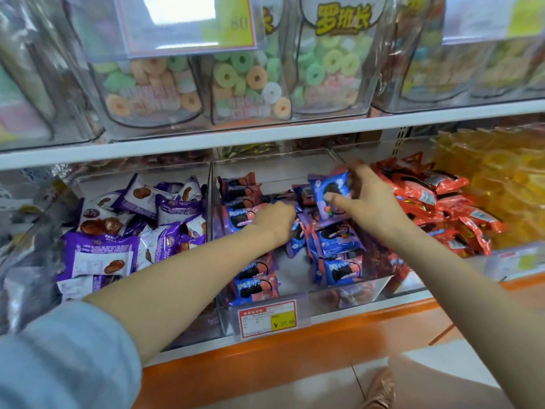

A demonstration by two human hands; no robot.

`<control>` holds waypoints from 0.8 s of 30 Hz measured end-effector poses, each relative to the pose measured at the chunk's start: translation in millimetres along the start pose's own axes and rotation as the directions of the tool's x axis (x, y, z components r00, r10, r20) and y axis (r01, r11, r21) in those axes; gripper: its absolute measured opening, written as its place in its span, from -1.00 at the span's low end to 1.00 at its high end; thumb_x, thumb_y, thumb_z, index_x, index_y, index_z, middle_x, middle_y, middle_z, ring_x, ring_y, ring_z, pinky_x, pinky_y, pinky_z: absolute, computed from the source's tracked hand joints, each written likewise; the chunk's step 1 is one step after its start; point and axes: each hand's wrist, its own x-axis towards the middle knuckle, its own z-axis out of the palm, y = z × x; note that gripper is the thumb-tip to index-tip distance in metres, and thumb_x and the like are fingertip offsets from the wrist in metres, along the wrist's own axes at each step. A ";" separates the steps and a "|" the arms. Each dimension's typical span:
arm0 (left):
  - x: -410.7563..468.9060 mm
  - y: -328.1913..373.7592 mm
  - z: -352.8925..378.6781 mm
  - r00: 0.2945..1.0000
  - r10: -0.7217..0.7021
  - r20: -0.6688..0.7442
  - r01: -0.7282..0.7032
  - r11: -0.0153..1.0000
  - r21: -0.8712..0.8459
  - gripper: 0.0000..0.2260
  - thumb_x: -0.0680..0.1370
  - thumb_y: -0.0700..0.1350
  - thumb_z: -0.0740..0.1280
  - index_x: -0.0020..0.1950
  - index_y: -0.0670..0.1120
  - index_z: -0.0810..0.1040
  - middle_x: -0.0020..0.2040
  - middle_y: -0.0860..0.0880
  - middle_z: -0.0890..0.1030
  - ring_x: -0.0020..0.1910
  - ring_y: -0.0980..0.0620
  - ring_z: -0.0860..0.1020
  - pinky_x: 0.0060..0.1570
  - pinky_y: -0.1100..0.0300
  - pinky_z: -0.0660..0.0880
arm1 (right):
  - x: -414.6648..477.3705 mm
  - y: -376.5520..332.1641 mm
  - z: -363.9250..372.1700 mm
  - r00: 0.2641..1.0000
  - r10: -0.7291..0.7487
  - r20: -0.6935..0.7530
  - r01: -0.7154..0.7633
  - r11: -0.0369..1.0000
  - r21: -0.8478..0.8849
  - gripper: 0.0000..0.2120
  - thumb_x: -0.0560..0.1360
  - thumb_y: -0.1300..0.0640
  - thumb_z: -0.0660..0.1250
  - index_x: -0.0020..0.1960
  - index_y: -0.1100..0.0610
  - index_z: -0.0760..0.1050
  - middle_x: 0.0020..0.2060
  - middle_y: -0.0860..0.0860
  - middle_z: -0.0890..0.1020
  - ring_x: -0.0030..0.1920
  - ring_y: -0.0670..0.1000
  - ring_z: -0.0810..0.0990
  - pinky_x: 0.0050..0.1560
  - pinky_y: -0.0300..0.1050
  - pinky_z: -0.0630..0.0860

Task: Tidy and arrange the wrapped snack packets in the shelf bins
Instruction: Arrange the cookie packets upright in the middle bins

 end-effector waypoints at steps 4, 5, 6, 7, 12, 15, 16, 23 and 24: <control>8.7 -1.5 3.7 1.000 -0.005 -0.002 0.005 0.999 0.043 -0.78 0.47 -0.29 0.29 0.11 -0.19 0.50 0.10 -0.22 0.56 0.08 -0.23 0.54 -0.11 0.06 0.42 | -6.8 0.7 -1.0 0.999 -0.013 0.040 0.015 0.999 -0.039 -0.68 0.45 0.20 0.42 0.16 0.20 0.43 -0.31 -0.08 0.48 -0.34 -0.19 0.41 -0.38 -0.47 0.33; 10.9 -3.2 4.4 1.000 0.007 0.016 -0.008 0.999 0.040 -0.78 0.46 -0.30 0.30 0.10 -0.18 0.51 0.08 -0.21 0.57 0.07 -0.22 0.54 -0.12 0.07 0.42 | -6.0 1.4 -2.5 0.999 -0.009 0.033 0.010 1.000 -0.025 -0.68 0.45 0.20 0.42 0.15 0.22 0.43 -0.30 -0.06 0.51 -0.33 -0.14 0.43 -0.37 -0.44 0.33; 12.9 -6.0 3.8 0.999 0.028 0.032 -0.029 0.999 0.042 -0.78 0.45 -0.29 0.32 0.09 -0.17 0.52 0.07 -0.20 0.58 0.05 -0.20 0.55 -0.14 0.09 0.41 | -4.7 2.2 -4.1 1.000 0.003 0.022 -0.003 1.000 0.001 -0.68 0.45 0.20 0.41 0.16 0.23 0.44 -0.25 -0.01 0.55 -0.29 -0.08 0.47 -0.36 -0.38 0.33; 14.1 -9.2 2.0 0.997 0.060 0.047 -0.062 0.997 0.050 -0.79 0.45 -0.27 0.33 0.08 -0.15 0.53 0.05 -0.18 0.59 0.03 -0.19 0.55 -0.16 0.12 0.40 | -3.6 2.9 -5.6 1.000 0.017 0.013 -0.017 0.999 0.028 -0.68 0.45 0.19 0.41 0.17 0.22 0.45 -0.19 0.04 0.58 -0.23 -0.03 0.49 -0.29 -0.29 0.36; 12.3 -28.1 -12.8 0.932 0.319 0.171 -0.353 0.905 0.237 -0.75 0.49 -0.22 0.27 0.15 -0.05 0.46 -0.06 -0.12 0.58 -0.09 -0.15 0.53 -0.27 0.11 0.35 | -2.9 3.4 -8.5 1.000 0.021 0.007 -0.021 0.998 0.053 -0.74 0.46 0.19 0.40 0.11 0.18 0.44 -0.23 -0.02 0.54 -0.29 -0.12 0.44 -0.32 -0.36 0.35; 11.7 -33.6 -15.0 0.875 0.434 0.214 -0.484 0.794 0.369 -0.67 0.50 -0.19 0.26 0.25 -0.03 0.39 -0.05 -0.13 0.56 -0.03 -0.14 0.50 -0.25 0.10 0.32 | -2.8 2.3 -9.1 0.999 0.032 0.002 -0.032 0.997 0.068 -0.76 0.47 0.19 0.40 0.08 0.12 0.41 -0.30 -0.13 0.44 -0.32 -0.20 0.39 -0.37 -0.51 0.32; 12.6 -34.1 -16.0 0.861 0.455 0.228 -0.509 0.774 0.378 -0.64 0.51 -0.16 0.28 0.30 -0.02 0.36 0.03 -0.13 0.54 0.03 -0.13 0.47 -0.23 0.11 0.30 | -2.9 1.9 -9.1 0.999 0.032 -0.004 -0.032 0.997 0.072 -0.76 0.47 0.19 0.40 0.07 0.11 0.40 -0.31 -0.13 0.43 -0.32 -0.21 0.38 -0.37 -0.52 0.32; 14.7 -18.9 0.0 0.812 0.512 0.279 -0.568 0.802 0.183 -0.59 0.46 0.17 0.36 0.28 0.13 0.44 0.18 -0.03 0.30 0.21 -0.03 0.24 0.13 0.12 0.13 | -0.7 3.4 -7.4 0.999 0.043 -0.010 -0.042 0.995 0.092 -0.76 0.46 0.19 0.41 0.08 0.15 0.42 -0.26 -0.06 0.50 -0.30 -0.16 0.43 -0.36 -0.50 0.34; 14.9 -15.5 6.0 0.817 0.488 0.308 -0.557 0.806 0.201 -0.59 0.46 0.17 0.36 0.27 0.13 0.45 0.17 -0.03 0.28 0.23 -0.04 0.22 0.15 0.10 0.11 | -0.3 3.9 -7.0 0.999 0.047 -0.011 -0.046 0.994 0.095 -0.74 0.46 0.18 0.41 0.11 0.18 0.43 -0.22 -0.02 0.53 -0.28 -0.13 0.45 -0.35 -0.49 0.34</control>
